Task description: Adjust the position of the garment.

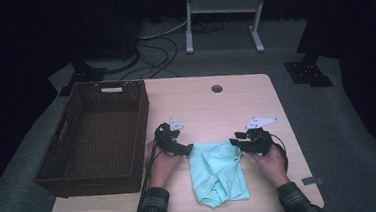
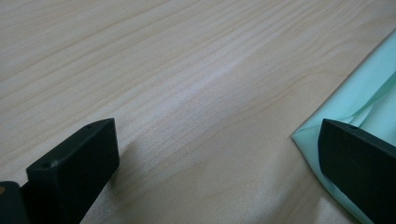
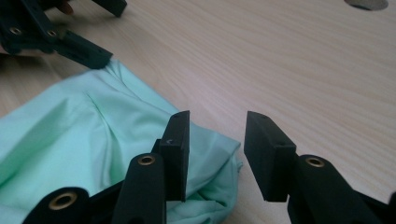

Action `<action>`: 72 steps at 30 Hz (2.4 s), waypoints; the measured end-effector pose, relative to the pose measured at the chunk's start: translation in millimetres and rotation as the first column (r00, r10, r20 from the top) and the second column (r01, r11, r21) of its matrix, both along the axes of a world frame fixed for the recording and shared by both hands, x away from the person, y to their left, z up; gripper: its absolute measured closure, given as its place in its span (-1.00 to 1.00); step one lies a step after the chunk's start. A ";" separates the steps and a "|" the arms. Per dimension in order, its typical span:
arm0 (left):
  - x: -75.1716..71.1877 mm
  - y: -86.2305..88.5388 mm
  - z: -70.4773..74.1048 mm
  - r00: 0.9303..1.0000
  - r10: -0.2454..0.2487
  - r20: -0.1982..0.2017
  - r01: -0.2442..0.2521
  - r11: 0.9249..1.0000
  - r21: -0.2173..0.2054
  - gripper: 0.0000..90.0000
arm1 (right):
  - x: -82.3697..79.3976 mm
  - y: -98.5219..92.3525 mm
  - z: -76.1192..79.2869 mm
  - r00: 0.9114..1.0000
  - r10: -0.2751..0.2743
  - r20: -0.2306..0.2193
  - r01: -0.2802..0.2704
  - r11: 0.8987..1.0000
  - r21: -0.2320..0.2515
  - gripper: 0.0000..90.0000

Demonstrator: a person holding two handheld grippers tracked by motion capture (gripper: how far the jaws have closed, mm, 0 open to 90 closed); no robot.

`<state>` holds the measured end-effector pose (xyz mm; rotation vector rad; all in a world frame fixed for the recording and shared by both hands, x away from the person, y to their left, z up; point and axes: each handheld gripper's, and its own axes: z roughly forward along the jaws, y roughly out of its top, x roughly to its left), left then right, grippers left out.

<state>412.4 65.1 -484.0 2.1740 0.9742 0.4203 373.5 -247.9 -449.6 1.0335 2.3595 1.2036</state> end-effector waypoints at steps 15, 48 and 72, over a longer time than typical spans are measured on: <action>0.0 -0.1 0.0 1.000 0.001 0.000 -0.001 1.000 -0.001 -1.00 | -17.0 52.0 3.5 0.985 0.170 -0.020 -0.169 0.985 0.023 0.37; 0.0 -0.1 -0.1 1.000 0.002 0.000 -0.002 1.000 -0.001 -1.00 | -29.4 71.9 -9.4 0.968 0.247 -0.048 -0.249 0.968 -0.029 0.95; 0.0 -0.1 -0.1 1.000 0.002 0.001 -0.002 1.000 -0.001 -1.00 | -66.4 21.0 0.1 0.979 0.197 -0.060 -0.198 0.980 -0.011 0.96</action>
